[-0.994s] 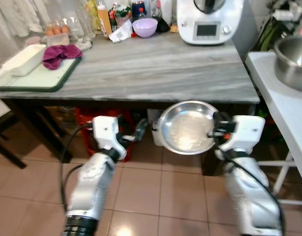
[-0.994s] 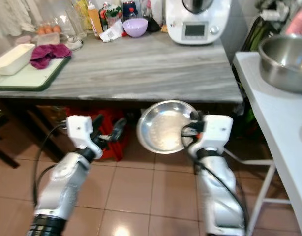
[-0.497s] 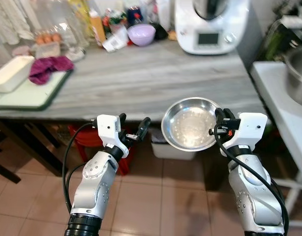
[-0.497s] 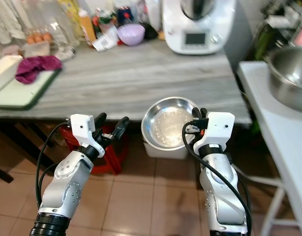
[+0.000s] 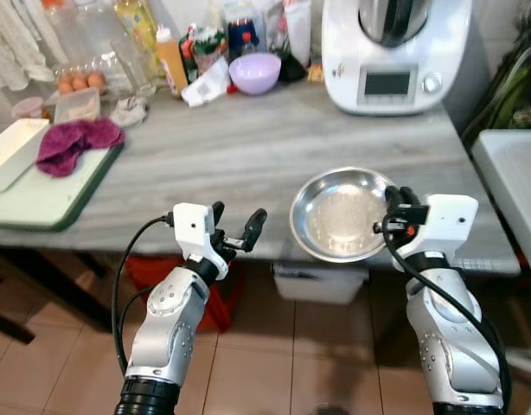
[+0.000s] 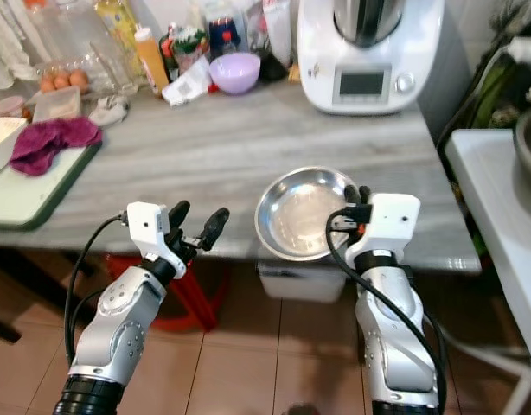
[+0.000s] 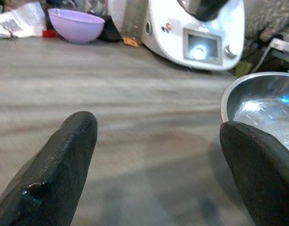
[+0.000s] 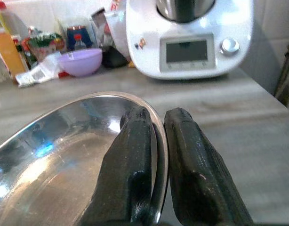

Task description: Setting the table

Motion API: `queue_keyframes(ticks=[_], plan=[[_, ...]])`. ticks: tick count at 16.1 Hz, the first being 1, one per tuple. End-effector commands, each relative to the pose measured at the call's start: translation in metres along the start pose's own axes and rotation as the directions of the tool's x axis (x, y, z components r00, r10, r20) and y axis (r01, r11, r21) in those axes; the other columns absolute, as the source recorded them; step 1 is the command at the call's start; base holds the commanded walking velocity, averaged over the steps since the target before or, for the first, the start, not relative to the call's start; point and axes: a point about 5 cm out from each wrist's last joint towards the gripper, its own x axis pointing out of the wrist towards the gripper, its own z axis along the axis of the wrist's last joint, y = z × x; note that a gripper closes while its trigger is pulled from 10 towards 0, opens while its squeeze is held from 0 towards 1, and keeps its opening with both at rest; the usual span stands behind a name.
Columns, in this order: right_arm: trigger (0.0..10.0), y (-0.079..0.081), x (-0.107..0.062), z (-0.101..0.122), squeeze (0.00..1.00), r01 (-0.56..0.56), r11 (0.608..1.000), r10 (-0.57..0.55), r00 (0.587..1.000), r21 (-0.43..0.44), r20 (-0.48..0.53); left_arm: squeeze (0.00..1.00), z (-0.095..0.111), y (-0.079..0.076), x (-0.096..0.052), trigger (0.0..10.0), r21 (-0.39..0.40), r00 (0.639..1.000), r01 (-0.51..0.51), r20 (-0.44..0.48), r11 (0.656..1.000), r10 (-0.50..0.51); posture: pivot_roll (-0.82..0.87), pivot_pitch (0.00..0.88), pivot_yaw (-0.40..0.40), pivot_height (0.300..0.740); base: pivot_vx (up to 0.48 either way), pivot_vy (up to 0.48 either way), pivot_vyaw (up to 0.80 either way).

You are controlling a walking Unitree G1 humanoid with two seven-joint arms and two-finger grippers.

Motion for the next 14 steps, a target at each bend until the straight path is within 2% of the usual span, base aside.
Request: queue_keyframes(ticks=[1,3,4,6,8,9,10,14], plan=[[10.0,0.009,0.002,0.003,0.00,-0.020,1.000,0.020,1.000,0.019,0.019,0.00,0.004,0.009,-0.004,10.0,0.017,1.000,-0.022,0.004,1.000,0.022,-0.18,0.114,0.083,0.740,0.416,0.000,0.00],[10.0,0.008,0.003,0.003,0.00,-0.015,1.000,0.014,1.000,0.022,0.018,0.00,0.005,0.009,-0.007,10.0,0.027,1.000,-0.012,0.009,1.000,0.012,-0.18,0.116,0.082,0.740,0.000,0.000,0.00],[10.0,0.006,0.004,0.002,0.00,-0.004,0.999,0.003,1.000,0.032,0.013,0.00,0.005,0.012,-0.014,10.0,0.094,1.000,0.004,-0.005,0.996,-0.004,-0.17,0.118,0.080,0.740,0.000,0.000,0.00],[10.0,0.005,0.006,0.001,0.00,0.004,0.999,-0.004,1.000,0.049,0.003,0.00,0.002,0.018,-0.022,10.0,0.125,1.000,-0.003,-0.024,0.992,0.007,-0.17,0.119,0.079,0.740,0.000,0.000,0.00],[10.0,0.005,0.008,0.001,0.00,-0.002,0.999,0.002,1.000,0.052,0.000,0.00,-0.001,0.021,-0.031,10.0,0.189,0.999,0.013,-0.044,0.982,-0.005,-0.17,0.121,0.079,0.740,0.000,0.000,0.00],[10.0,0.005,0.009,0.001,0.00,0.000,0.999,0.001,1.000,0.052,-0.004,0.00,-0.002,0.020,-0.034,10.0,0.192,0.999,0.022,-0.052,0.981,-0.013,-0.17,0.123,0.076,0.740,0.000,0.000,0.00],[10.0,0.005,0.009,-0.004,0.00,0.007,0.997,-0.004,0.999,0.079,-0.032,0.00,-0.005,0.018,-0.042,10.0,0.217,0.996,0.053,-0.078,0.975,-0.037,-0.16,0.121,0.074,0.740,0.000,0.000,0.00],[10.0,0.005,0.014,-0.017,0.00,0.025,0.990,-0.011,0.995,0.142,-0.095,0.00,-0.009,0.018,-0.054,10.0,0.277,0.985,0.143,-0.137,0.950,-0.108,-0.15,0.118,0.077,0.740,0.000,0.000,0.00]])
